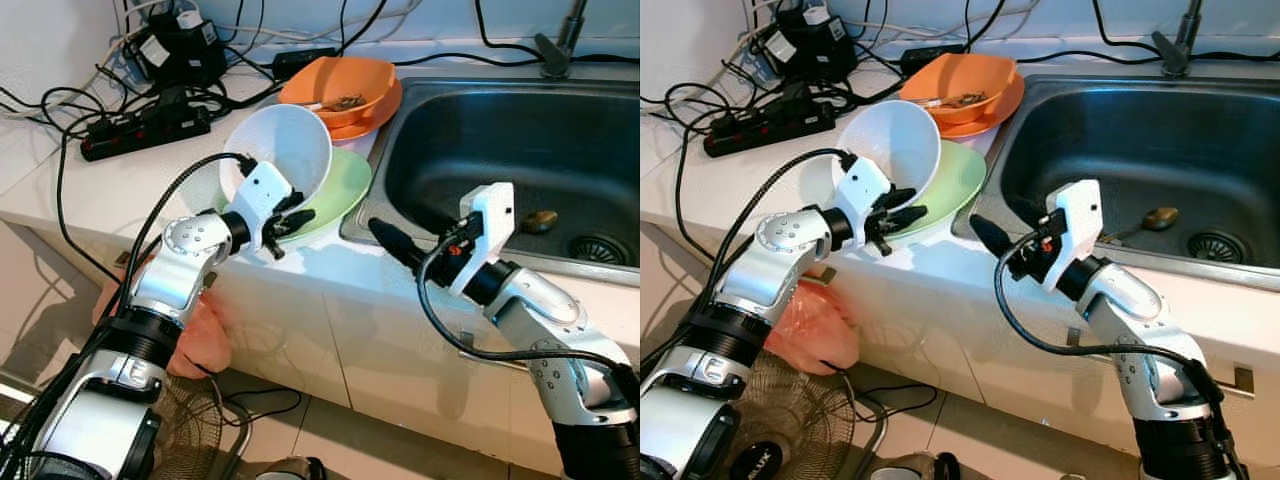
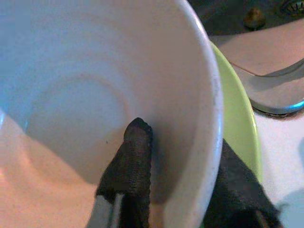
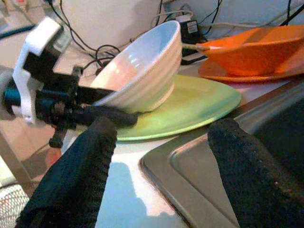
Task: Kitchen organization
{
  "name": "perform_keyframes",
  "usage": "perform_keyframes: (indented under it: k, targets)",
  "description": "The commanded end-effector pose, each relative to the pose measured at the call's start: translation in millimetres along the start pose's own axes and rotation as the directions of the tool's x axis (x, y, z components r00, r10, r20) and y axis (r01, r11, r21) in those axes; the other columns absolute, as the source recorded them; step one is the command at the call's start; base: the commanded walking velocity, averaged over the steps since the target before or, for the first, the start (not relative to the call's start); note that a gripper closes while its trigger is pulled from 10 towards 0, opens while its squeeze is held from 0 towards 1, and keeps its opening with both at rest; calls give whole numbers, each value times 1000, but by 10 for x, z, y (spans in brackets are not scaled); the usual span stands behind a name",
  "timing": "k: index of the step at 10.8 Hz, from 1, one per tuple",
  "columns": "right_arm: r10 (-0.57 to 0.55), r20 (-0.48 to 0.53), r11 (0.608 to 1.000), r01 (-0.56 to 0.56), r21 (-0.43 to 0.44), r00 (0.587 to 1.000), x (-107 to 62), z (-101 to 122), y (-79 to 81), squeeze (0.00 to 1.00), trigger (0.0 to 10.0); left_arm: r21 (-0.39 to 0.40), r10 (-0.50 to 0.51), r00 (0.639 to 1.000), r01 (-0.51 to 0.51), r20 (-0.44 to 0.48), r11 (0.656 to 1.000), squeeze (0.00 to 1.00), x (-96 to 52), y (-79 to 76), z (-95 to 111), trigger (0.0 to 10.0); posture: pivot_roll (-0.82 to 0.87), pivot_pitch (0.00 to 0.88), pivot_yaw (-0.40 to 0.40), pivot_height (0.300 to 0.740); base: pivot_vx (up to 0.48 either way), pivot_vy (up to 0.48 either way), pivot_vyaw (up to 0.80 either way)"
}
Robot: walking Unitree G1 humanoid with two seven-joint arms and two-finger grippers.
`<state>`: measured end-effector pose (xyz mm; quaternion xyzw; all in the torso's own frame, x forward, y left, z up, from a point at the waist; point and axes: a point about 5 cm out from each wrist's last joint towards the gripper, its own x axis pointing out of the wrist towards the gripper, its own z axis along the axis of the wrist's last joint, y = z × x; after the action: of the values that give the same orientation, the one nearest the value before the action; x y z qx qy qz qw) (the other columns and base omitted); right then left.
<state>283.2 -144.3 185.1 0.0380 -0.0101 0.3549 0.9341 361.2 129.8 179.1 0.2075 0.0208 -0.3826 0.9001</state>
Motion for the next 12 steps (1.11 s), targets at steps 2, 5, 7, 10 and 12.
perform_keyframes:
  k: [2,5,7,10,12]
  targets:
    - [36,13,999,-36,19,999,1,-1,89,0,10000,34,9,1000,-8,-23,999,0,-26,38,-20,0,141,83,195,740,0,0,0]
    - [-27,61,999,26,25,998,7,33,27,0,10000,75,22,1000,-22,12,997,0,-9,-7,16,0,141,87,192,740,0,0,0]
    - [-62,57,998,60,28,996,16,31,-6,0,10000,87,40,998,-44,43,995,0,7,-33,49,0,142,88,191,740,0,0,0]
    - [-69,57,997,67,23,996,24,27,-16,0,10000,129,60,997,-66,48,989,0,13,-58,40,0,142,87,193,740,0,0,0]
    - [-152,103,988,147,51,983,-3,91,-107,0,10000,268,57,997,-70,53,961,0,36,-159,38,0,131,87,192,740,0,0,0]
